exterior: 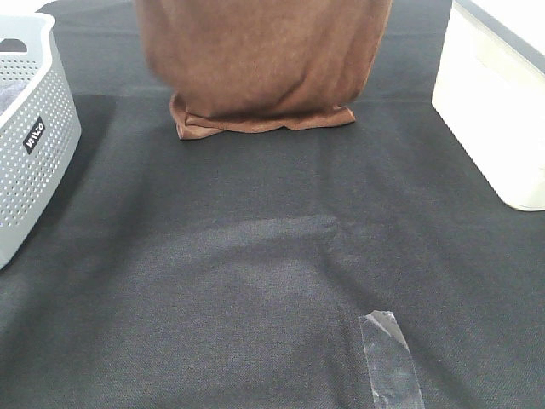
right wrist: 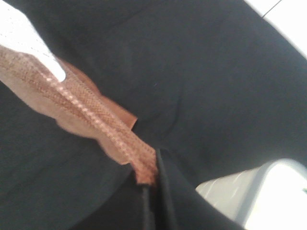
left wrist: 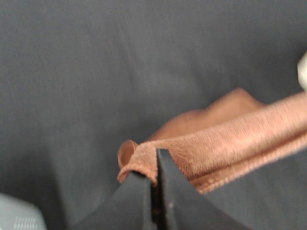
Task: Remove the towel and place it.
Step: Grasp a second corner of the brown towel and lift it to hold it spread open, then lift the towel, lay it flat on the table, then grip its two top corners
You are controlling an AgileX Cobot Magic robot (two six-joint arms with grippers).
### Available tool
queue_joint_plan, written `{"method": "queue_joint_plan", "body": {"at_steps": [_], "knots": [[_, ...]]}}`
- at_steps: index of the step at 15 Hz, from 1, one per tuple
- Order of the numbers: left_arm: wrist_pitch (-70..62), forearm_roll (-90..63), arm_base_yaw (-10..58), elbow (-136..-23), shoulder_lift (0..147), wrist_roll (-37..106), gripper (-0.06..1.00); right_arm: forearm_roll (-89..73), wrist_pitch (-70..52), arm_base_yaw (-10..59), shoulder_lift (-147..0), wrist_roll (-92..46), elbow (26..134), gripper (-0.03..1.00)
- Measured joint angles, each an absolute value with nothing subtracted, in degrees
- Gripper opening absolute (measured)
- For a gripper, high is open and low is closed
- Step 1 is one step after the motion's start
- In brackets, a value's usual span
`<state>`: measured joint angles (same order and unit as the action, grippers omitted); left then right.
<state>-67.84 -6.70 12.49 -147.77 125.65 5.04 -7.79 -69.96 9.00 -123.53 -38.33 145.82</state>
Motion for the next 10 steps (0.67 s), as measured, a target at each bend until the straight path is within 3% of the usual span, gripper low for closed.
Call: {"method": "queue_joint_plan", "body": {"at_steps": [2, 3, 4, 6, 9, 10], "knots": [[-68.18, -7.33, 12.49, -147.08, 125.13, 5.1, 0.0, -7.56, -69.96, 9.0, -121.07, -36.44, 141.41, 0.0], [-68.64, -8.88, 12.72, -144.04, 123.07, 5.04, 0.0, -7.1, -69.84, 9.0, -114.42, -33.46, 129.6, 0.0], [-68.64, -8.88, 12.72, -144.04, 123.07, 5.04, 0.0, -7.1, -69.84, 9.0, -114.42, -33.46, 129.6, 0.0], [-68.81, -9.74, 13.46, -138.6, 119.46, 5.04, 0.0, -7.05, -69.67, 9.0, -107.03, -31.91, 117.57, 0.0], [-68.93, -9.45, 16.33, -125.25, 112.53, 5.04, 0.0, -6.65, -66.52, 9.05, -96.37, -31.23, 99.75, 0.0], [-67.72, -8.94, 19.02, -114.31, 106.34, 4.35, 0.0, -6.19, -64.52, 9.05, -88.75, -30.65, 90.36, 0.0]]}}
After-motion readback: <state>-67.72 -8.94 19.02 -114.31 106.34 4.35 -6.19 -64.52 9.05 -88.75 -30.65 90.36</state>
